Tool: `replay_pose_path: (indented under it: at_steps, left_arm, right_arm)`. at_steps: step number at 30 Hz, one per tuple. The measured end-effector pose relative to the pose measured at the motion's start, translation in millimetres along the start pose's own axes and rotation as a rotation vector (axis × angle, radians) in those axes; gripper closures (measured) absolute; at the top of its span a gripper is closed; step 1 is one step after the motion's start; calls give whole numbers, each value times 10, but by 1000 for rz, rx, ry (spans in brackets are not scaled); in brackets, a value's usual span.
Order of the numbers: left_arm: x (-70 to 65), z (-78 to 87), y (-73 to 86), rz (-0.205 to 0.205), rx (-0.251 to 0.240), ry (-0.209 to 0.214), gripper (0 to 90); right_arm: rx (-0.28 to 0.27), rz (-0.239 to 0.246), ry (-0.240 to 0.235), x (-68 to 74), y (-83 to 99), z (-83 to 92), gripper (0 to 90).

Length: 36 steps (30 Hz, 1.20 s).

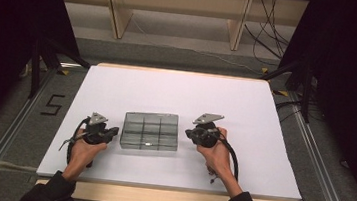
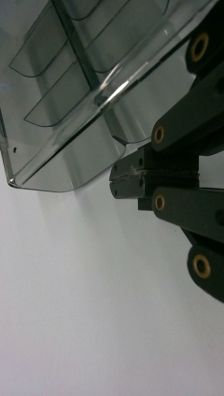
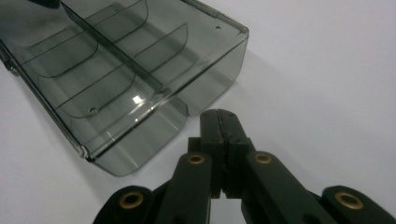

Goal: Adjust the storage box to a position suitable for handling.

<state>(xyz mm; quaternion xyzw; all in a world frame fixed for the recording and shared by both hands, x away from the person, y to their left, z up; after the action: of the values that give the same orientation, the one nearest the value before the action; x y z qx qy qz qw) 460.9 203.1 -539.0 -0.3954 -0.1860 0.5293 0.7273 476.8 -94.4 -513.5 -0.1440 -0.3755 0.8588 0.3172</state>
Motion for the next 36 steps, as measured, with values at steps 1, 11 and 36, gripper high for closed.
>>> replay_pose_path:
  at_steps: [1,11,36]
  left_arm:
    - [-18,4,-2,-15,10,5,892]
    - [-125,-40,34,-20,18,52,892]
    - [-468,13,124,-66,26,80,893]
  right_arm:
    - [-6,-19,-2,28,-21,-54,900]
    - [34,8,-19,93,7,-209,900]
    - [75,12,-12,82,164,-8,900]
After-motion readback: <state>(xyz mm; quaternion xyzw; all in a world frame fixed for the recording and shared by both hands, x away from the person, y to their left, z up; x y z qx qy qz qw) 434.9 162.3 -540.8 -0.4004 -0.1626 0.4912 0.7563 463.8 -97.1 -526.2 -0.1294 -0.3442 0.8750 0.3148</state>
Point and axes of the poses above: each handheld gripper's, and its own axes: z roughly backward along the jaws, y roughly out of its underside, x roughly to its left, the point moved 7 cm from there along -z, roughly forward along the jaws, and after that the axes turned 4 degrees about z, right-handed, at the moved point
